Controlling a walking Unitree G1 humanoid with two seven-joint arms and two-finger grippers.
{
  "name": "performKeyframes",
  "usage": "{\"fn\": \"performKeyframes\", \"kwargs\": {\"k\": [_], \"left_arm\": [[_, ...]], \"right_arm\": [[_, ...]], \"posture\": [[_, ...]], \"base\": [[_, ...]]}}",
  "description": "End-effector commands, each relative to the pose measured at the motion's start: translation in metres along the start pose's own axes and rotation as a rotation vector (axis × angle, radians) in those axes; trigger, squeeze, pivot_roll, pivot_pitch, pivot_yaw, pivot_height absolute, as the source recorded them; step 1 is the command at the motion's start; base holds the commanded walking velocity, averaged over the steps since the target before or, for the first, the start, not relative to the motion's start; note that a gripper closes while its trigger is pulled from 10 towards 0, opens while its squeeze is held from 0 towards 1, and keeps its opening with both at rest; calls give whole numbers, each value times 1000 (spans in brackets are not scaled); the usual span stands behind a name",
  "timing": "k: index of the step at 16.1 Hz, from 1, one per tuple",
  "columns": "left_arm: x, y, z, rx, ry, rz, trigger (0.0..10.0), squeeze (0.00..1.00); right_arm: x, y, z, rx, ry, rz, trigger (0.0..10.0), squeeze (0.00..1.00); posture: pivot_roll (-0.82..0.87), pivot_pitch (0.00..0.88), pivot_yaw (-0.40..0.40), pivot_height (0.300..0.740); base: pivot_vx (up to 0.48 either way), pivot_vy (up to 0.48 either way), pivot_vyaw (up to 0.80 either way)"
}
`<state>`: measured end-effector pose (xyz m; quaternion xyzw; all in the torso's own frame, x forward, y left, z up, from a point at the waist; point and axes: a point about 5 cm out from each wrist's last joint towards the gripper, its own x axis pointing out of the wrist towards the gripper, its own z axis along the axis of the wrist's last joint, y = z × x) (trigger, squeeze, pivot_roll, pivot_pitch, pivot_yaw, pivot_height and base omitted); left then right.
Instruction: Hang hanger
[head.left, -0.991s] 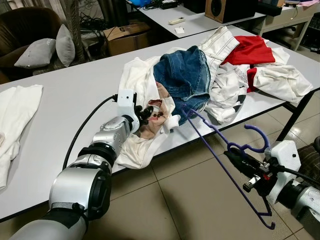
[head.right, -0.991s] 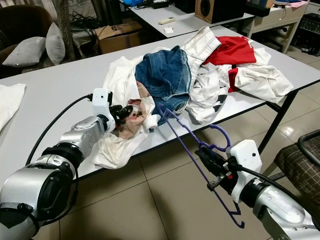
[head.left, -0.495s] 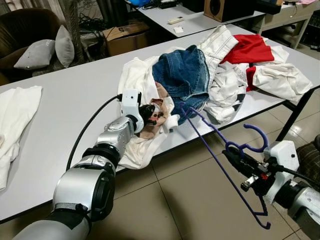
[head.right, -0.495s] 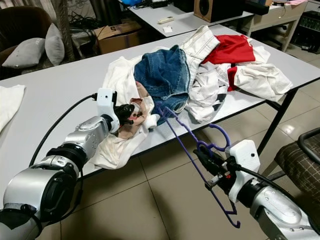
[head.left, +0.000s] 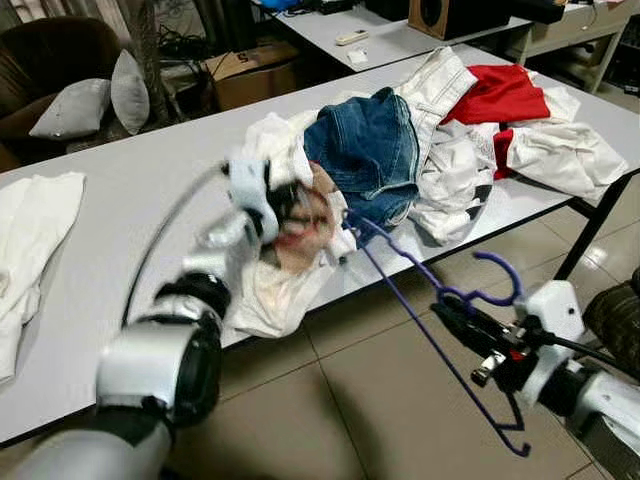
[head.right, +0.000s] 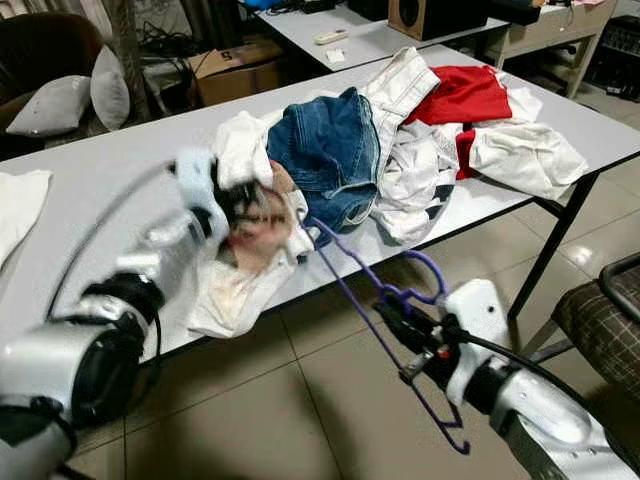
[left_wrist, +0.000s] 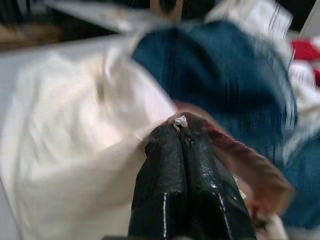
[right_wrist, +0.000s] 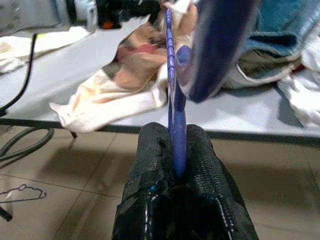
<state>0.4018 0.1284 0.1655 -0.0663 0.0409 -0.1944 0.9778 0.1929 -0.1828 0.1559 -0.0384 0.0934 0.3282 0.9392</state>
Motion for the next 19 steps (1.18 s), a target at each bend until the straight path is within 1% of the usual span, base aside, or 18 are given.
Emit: {"fn": "performKeyframes", "kwargs": {"k": [1,2,3,4,5,7,8,9,11,12,13,14,15,16,17,18,19], "left_arm": [[2,7,31,34,-103,0,0,0],[2,8,46,58,-148,-6,0,0],[2,9,51,68,-165,-9,0,0],[3,8,63,93,-202,-17,0,0],[3,7,75,119,-237,-33,0,0],[2,4,94,167,-289,-68,0,0],[0,6,112,179,-343,-73,0,0],[-1,7,115,183,-352,-72,0,0],[-8,16,135,224,-404,-48,0,0],[-10,18,138,226,-415,-43,0,0],[-16,26,146,223,-449,-23,0,0],[-20,31,152,211,-481,-11,0,0],[-25,36,159,168,-524,-3,0,0],[-29,40,164,145,-559,12,0,0],[-40,56,178,16,-660,64,0,0],[-43,61,179,-13,-663,89,0,0],[-42,76,155,100,-477,203,0,0]], "right_arm": [[7,7,7,-29,-23,74,10000,0],[14,9,8,-30,-22,119,10000,0],[18,10,9,-28,-18,134,10000,0],[26,9,7,-31,11,164,10000,0],[34,5,2,-56,54,164,10000,0],[44,-2,-2,-68,94,144,10000,0],[50,-5,-4,-72,118,130,10000,0],[51,-5,-5,-71,123,127,10000,0],[59,-9,-4,-82,107,93,10000,0],[60,-10,-3,-83,101,80,10000,0],[61,-16,-1,-90,77,19,10000,0],[60,-21,1,-83,54,-21,10000,0],[59,-25,5,-77,30,-49,10000,0],[59,-27,6,-77,20,-58,10000,0],[58,-29,8,-83,6,-75,10000,0],[58,-30,8,-84,5,-78,10000,0],[57,-30,8,-81,0,-90,10000,0]], "posture": [[-191,0,161,740],[-176,0,150,740],[-176,0,150,740],[-165,0,141,740],[-154,0,131,740],[-145,0,124,740],[-145,0,124,740],[-145,0,124,740],[-125,0,115,740],[-123,0,119,740],[-123,0,119,740],[-121,0,121,740],[-122,0,122,740],[-122,0,122,740],[-122,0,125,740],[-122,0,125,740],[-123,0,134,740]], "base": [[0,0,0],[0,0,0],[0,0,0],[0,0,0],[0,0,0],[0,0,0],[0,0,0],[0,0,0],[0,0,0],[0,0,0],[0,0,0],[0,0,0],[0,0,0],[0,0,0],[0,0,0],[0,0,0],[0,0,0]]}}
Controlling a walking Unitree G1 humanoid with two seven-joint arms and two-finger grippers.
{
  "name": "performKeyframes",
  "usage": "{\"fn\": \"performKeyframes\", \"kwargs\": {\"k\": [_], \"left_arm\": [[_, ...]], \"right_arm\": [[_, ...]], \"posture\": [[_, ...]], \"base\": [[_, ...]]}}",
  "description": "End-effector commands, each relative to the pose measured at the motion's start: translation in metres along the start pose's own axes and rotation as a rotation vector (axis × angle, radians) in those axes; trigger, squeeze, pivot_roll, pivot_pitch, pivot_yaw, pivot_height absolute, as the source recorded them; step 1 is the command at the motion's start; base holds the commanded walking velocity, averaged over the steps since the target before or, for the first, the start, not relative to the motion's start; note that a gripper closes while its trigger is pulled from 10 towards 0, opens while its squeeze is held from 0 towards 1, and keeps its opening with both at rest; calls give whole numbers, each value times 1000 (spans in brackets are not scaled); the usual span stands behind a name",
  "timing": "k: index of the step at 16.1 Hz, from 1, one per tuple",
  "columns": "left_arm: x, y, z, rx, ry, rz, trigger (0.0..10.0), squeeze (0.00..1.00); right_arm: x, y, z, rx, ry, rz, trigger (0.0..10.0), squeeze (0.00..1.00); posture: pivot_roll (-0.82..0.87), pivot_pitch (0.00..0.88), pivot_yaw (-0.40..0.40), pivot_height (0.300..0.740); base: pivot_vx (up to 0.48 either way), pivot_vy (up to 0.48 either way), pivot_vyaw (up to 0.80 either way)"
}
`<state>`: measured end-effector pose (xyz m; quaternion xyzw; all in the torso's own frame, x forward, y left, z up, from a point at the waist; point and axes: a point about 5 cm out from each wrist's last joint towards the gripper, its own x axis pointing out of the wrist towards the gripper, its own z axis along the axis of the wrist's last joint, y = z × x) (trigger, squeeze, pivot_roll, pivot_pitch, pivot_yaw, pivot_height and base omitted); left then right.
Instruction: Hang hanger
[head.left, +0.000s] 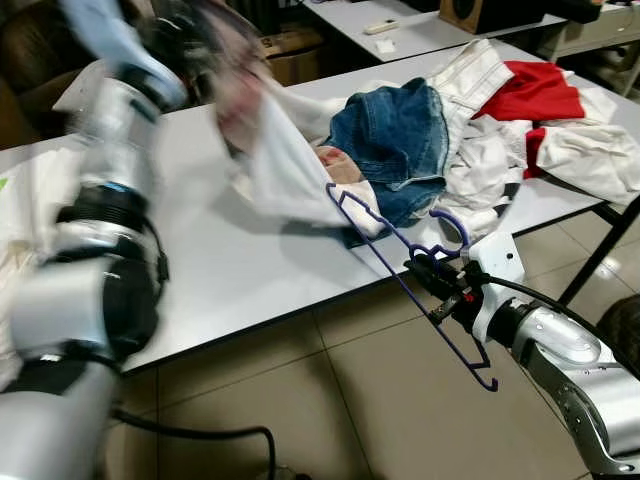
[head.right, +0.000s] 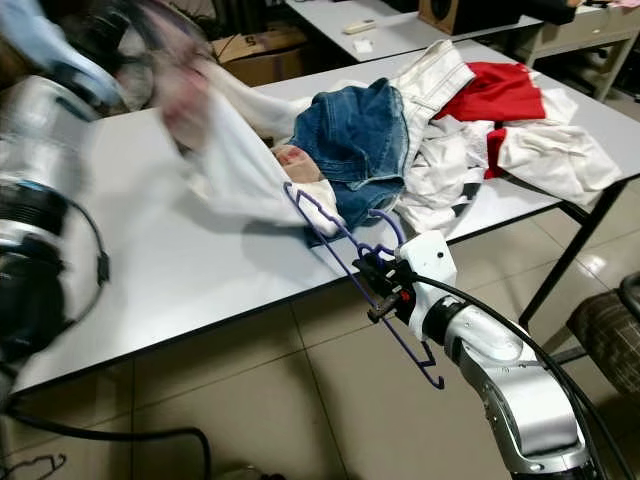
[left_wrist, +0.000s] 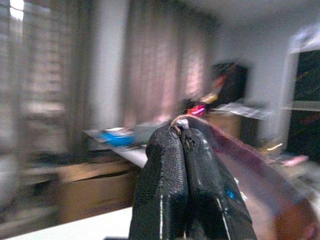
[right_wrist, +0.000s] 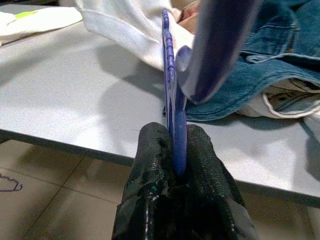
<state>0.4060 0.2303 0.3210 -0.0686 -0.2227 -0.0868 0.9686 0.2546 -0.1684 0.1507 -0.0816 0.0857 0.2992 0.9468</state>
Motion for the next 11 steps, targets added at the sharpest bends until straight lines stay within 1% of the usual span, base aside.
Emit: {"fn": "performKeyframes", "kwargs": {"k": [1,2,3,4,6,7,9,11], "left_arm": [[-7,5,-18,69,107,31,0,0],[-14,7,-33,126,187,25,0,0],[-32,9,-63,199,322,-4,0,0],[-47,7,-85,203,405,-31,0,0],[-52,2,-94,189,425,-61,0,0],[-54,-1,-97,225,441,-77,0,0],[-54,0,-95,230,432,-56,0,0],[-47,-8,-86,200,388,-89,0,0]], "right_arm": [[0,-4,1,1,-14,-26,10000,0],[-1,-4,1,3,-15,-33,10000,0],[-3,-4,0,7,-20,-41,10000,0],[-5,-2,1,8,-28,-24,10000,0],[-8,4,2,11,-41,22,10000,0],[-11,11,2,12,-38,77,10000,0],[-14,17,1,4,-28,128,10000,0],[-16,17,-1,5,-1,140,10000,0]], "posture": [[-120,0,135,740],[-120,0,135,740],[-121,0,134,740],[-121,0,130,740],[-118,0,126,740],[-118,0,127,740],[-120,0,128,740],[-122,0,130,740]], "base": [[0,0,0],[0,0,0],[0,0,0],[0,0,0],[0,0,0],[0,0,0],[0,0,0],[0,0,0]]}}
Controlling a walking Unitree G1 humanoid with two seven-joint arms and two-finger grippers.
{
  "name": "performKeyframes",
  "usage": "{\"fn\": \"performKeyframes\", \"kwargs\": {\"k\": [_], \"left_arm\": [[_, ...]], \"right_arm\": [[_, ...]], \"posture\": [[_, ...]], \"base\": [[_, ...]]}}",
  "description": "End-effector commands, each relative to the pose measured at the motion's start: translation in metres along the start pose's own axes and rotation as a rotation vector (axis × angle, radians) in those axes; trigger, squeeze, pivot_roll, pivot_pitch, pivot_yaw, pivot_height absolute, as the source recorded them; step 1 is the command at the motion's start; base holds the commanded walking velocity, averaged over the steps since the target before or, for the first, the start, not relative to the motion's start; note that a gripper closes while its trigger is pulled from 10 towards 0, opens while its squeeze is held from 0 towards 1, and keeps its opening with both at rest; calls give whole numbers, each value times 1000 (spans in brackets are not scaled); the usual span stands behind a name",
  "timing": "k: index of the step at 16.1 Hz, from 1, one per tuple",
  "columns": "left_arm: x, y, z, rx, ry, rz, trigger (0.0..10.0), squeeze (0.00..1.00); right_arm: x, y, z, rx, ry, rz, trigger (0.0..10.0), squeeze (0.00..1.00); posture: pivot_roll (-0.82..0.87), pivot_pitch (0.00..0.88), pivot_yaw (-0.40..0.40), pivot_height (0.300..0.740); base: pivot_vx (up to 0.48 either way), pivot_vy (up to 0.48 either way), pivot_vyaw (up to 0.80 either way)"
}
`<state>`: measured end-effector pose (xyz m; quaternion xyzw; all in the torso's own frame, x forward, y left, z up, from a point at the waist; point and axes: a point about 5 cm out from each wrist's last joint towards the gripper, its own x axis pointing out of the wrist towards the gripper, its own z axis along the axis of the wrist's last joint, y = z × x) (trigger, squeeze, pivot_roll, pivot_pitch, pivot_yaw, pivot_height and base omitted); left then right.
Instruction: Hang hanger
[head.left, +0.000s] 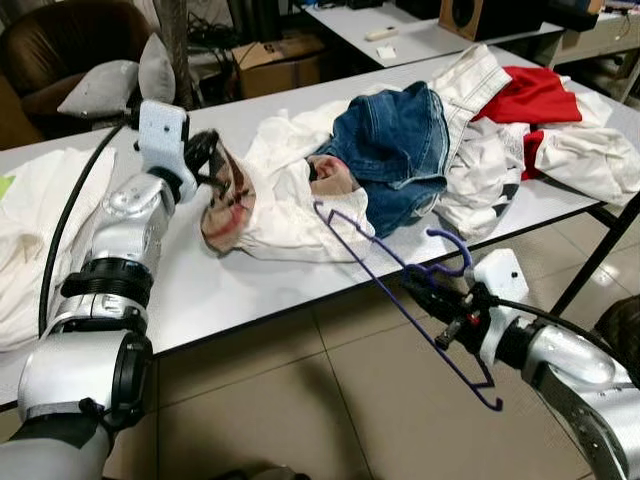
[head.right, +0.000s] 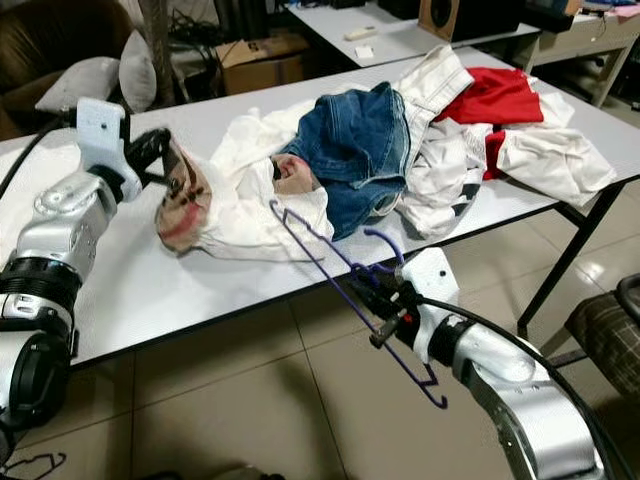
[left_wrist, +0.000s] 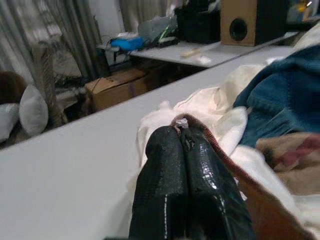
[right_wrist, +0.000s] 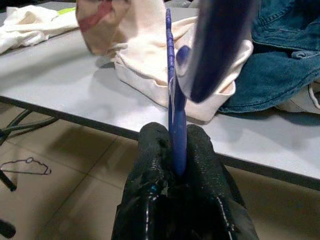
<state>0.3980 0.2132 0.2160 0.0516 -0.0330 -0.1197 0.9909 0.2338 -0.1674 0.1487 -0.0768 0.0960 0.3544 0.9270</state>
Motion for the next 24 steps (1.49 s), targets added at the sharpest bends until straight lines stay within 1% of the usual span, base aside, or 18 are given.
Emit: {"fn": "performKeyframes", "kwargs": {"k": [1,3,4,5,6,7,8,9,10,13,14,16,18,19,20,21,22,24], "left_arm": [[3,-2,12,-38,-43,-21,0,0],[1,18,12,-110,-25,140,0,0],[-11,44,-7,-180,77,356,0,0],[-39,65,-47,11,285,438,0,0],[-44,67,-53,45,317,435,0,0],[-54,69,-66,110,390,392,10000,0],[-57,68,-68,114,389,348,10000,0],[-55,65,-65,106,353,287,10000,192],[-55,62,-64,89,340,222,10000,1000],[-72,77,-76,213,481,202,10000,1000],[-85,89,-79,305,552,179,10000,1000],[-92,101,-72,359,550,194,10000,1000],[-96,117,-53,318,412,286,10000,1000],[-95,117,-49,295,366,283,10000,0],[-91,113,-41,228,266,243,10000,0],[-81,98,-33,147,149,140,10000,0],[-72,70,-32,94,46,2,10000,0],[-67,27,-44,102,8,-151,10000,0]], "right_arm": [[-1,4,2,-2,0,27,10000,0],[-4,3,0,-4,10,22,10000,0],[-5,2,0,-3,9,12,10000,0],[-7,4,0,0,8,5,10000,0],[-8,4,0,0,8,6,10000,0],[-11,6,-1,7,10,9,10000,0],[-12,7,-1,10,11,17,10000,0],[-13,8,0,13,10,25,10000,0],[-13,9,0,17,8,33,10000,0],[-16,10,1,30,11,55,10000,0],[-20,9,1,29,16,59,10000,0],[-24,6,2,26,11,43,10000,0],[-31,5,6,58,-27,4,10000,0],[-32,5,6,58,-28,-2,10000,0],[-35,6,6,59,-24,-25,10000,0],[-35,5,4,73,-25,-90,10000,0],[-35,2,1,105,-38,-193,10000,0],[-36,5,-3,124,-47,-244,10000,0]], "posture": [[-122,0,130,740],[-122,0,130,740],[-125,0,142,740],[-131,0,150,740],[-138,0,154,740],[-136,0,150,740],[-135,0,145,740],[-135,0,145,740],[-131,0,136,740],[-123,0,123,740],[-122,0,120,740],[-122,0,119,740],[-118,0,111,740],[-118,0,111,740],[-118,0,107,740],[-118,0,107,740],[-114,0,95,740],[-111,0,85,740]], "base": [[0,0,0],[0,0,0],[0,0,0],[0,0,0],[0,0,0],[0,0,0],[0,0,0],[0,0,0],[0,0,0],[0,0,0],[0,0,0],[0,0,0],[0,0,0],[0,0,0],[0,0,0],[0,0,0],[0,0,0],[0,0,0]]}}
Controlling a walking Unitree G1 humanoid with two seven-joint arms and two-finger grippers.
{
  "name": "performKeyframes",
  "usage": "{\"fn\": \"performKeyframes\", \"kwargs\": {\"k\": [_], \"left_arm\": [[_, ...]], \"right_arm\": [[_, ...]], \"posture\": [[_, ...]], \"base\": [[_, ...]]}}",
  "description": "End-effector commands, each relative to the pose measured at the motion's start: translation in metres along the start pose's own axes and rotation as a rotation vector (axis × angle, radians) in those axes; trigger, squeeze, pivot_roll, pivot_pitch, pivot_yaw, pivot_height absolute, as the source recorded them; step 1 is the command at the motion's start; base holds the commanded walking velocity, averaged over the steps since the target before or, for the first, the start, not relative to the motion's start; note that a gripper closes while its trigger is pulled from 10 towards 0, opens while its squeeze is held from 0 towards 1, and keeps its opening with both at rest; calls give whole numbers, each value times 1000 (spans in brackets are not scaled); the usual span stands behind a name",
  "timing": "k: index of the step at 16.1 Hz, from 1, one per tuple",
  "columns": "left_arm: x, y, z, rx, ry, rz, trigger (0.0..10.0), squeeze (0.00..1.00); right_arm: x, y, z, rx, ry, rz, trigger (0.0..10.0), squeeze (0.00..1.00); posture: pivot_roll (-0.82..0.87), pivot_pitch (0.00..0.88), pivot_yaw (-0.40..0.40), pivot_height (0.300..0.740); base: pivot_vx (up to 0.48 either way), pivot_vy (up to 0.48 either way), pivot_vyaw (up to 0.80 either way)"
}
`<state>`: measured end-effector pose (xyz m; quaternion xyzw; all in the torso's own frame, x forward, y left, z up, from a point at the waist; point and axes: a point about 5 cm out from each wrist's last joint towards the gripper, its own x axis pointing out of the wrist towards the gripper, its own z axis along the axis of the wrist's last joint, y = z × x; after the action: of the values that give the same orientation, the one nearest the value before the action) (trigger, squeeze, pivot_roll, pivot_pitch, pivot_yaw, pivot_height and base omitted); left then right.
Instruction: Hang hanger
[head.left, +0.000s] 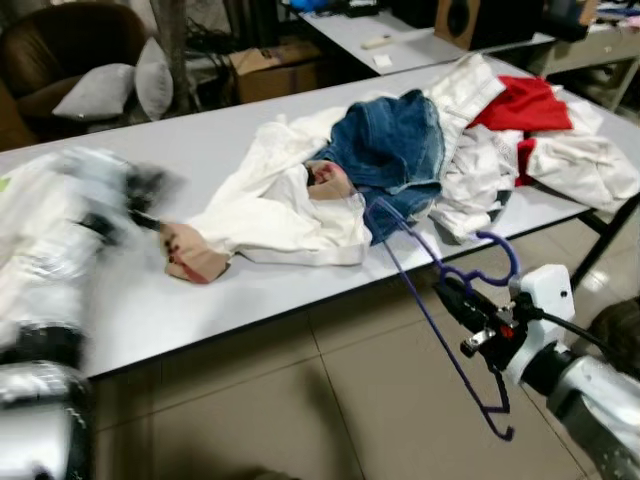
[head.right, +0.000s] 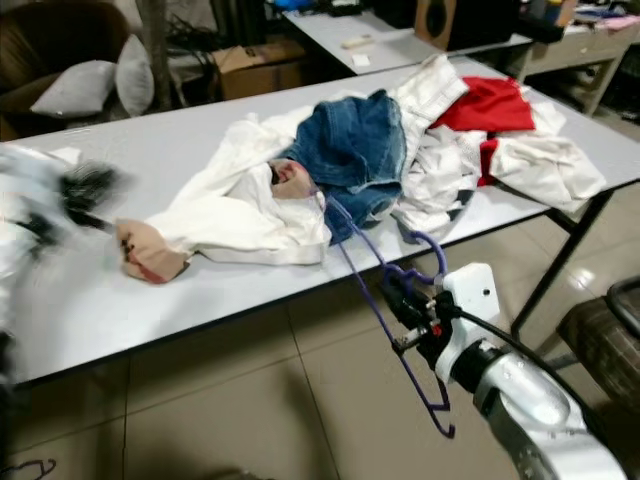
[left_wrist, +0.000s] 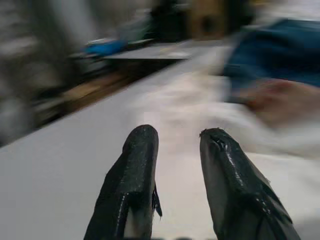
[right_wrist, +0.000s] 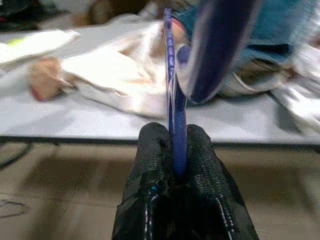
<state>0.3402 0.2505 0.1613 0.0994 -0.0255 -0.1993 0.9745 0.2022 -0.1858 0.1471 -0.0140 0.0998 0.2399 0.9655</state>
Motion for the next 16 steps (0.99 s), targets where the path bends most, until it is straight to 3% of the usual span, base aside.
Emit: {"fn": "performKeyframes", "kwargs": {"k": [1,3,6,7,9,10,11,15,16], "left_arm": [[3,-20,1,-7,-35,-51,10000,0],[5,-48,-4,-60,-59,-68,10000,0],[5,-79,-14,-110,28,-52,10000,0],[5,-83,-16,-91,49,-64,10000,0],[3,-98,-21,51,77,-195,10000,0],[4,-99,-20,62,79,-224,10000,345],[7,-101,-19,100,81,-272,10000,1000],[28,-113,-29,188,177,-389,10000,1000],[35,-118,-38,222,245,-444,10000,910]], "right_arm": [[-3,2,3,-18,-22,-34,10000,0],[-2,3,1,-9,-30,-91,10000,0],[2,6,-5,-71,-4,-138,10000,0],[2,6,-6,-65,-5,-136,10000,0],[1,6,-3,-72,-7,-59,10000,0],[0,6,-2,-75,-8,-39,10000,0],[0,6,-1,-76,-8,-12,10000,0],[-5,13,1,-84,24,149,10000,0],[-10,11,1,-89,48,187,10000,0]], "posture": [[-115,0,86,740],[-123,0,90,740],[-123,0,90,740],[-123,0,90,740],[-143,0,99,740],[-143,0,99,740],[-148,0,101,740],[-163,0,108,740],[-163,0,108,740]], "base": [[0,0,0],[0,0,0],[0,0,0],[0,0,0],[0,0,0],[0,0,0],[0,0,0],[0,0,0],[0,0,0]]}}
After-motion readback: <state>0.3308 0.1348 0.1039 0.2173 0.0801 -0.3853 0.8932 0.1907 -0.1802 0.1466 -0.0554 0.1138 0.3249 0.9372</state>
